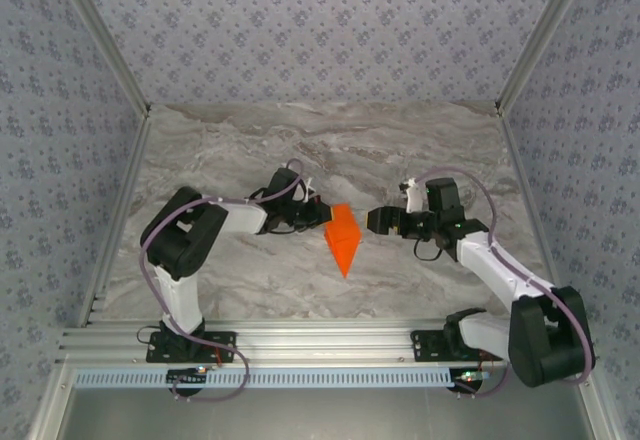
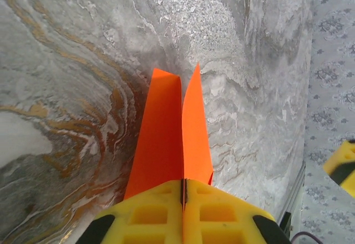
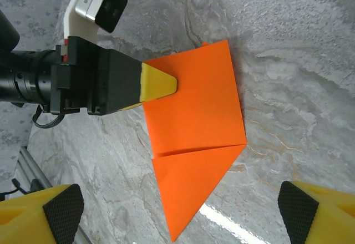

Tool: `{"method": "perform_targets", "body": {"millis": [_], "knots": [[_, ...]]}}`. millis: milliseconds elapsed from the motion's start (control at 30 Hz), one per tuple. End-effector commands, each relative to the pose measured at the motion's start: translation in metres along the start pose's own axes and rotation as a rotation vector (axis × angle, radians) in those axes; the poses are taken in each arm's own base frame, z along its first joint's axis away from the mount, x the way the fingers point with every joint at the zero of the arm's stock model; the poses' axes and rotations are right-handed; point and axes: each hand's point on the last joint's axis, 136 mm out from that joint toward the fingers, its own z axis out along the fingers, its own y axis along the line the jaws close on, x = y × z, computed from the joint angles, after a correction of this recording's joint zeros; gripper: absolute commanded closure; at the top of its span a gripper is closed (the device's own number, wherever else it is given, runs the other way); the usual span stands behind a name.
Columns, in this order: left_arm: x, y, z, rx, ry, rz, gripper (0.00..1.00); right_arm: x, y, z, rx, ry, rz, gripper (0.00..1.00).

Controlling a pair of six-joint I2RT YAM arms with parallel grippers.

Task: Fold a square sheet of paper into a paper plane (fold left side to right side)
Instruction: Turn over the paper at the center of the table.

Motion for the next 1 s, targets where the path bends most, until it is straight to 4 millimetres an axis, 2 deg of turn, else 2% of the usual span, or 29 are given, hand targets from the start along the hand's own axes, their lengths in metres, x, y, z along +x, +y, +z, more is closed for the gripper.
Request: {"method": "perform_targets", "body": {"millis": [0, 167, 300, 567, 700, 967], "knots": [[-0.008, -0.03, -0.022, 0.103, -0.043, 0.085, 0.99, -0.012, 0.012, 0.006, -0.158, -0.017, -0.014, 0.07], [-0.008, -0.054, -0.046, 0.2, -0.062, 0.138, 1.0, -0.02, 0.018, 0.014, -0.309, -0.003, -0.025, 0.09], [-0.004, -0.072, -0.061, 0.272, -0.06, 0.183, 1.0, -0.023, 0.03, 0.017, -0.414, 0.03, -0.073, 0.12], [0.002, -0.105, -0.086, 0.364, -0.062, 0.257, 1.0, -0.022, 0.035, 0.029, -0.511, 0.089, -0.101, 0.15], [0.006, -0.114, -0.091, 0.385, -0.055, 0.275, 1.0, -0.017, 0.042, 0.038, -0.55, 0.13, -0.103, 0.19], [0.013, -0.115, -0.084, 0.366, -0.019, 0.291, 1.0, -0.018, 0.058, 0.043, -0.584, 0.151, -0.136, 0.32]]}}
